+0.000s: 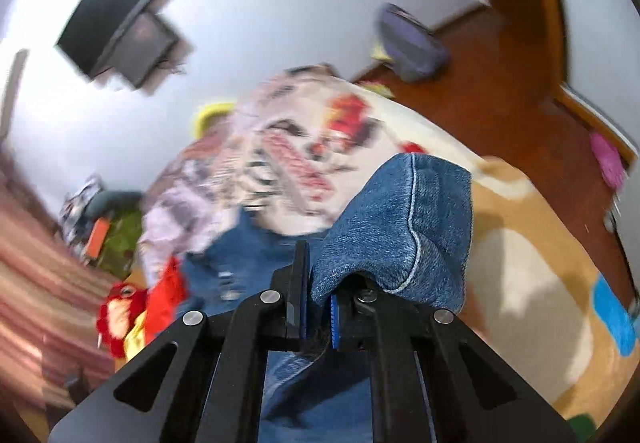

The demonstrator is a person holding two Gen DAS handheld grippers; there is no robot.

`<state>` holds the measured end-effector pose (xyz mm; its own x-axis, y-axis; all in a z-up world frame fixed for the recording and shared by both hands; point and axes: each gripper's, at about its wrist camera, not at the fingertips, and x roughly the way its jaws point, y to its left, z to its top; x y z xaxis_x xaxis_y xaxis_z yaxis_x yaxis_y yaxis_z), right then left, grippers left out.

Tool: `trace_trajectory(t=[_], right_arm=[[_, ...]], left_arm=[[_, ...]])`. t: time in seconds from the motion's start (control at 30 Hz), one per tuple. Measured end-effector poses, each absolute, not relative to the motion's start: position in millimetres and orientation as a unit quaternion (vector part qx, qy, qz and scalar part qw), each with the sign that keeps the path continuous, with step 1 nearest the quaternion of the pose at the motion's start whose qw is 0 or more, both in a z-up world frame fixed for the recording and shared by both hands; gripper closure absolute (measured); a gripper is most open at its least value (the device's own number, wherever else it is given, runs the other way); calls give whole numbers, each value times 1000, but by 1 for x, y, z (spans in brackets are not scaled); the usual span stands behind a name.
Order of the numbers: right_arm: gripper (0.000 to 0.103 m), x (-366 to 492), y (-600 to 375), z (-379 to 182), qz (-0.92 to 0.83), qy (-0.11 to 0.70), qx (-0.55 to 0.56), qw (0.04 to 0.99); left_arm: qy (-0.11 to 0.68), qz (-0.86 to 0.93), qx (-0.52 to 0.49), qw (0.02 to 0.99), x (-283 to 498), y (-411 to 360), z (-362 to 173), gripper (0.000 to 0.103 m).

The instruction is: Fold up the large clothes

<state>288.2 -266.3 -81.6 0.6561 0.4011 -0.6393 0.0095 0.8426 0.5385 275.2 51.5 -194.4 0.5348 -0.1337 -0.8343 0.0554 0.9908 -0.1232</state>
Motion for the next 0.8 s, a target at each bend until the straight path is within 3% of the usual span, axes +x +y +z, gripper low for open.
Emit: trace_trajectory(t=[0.3,0.8], right_arm=[[96,279,-132,-46,236,401,169,869],[95,251,28,-193,313,587,38,746]], left_arm=[[452,-33,-68,889,250,95,-173,21],[461,24,-135,877,213,175,-191,21]])
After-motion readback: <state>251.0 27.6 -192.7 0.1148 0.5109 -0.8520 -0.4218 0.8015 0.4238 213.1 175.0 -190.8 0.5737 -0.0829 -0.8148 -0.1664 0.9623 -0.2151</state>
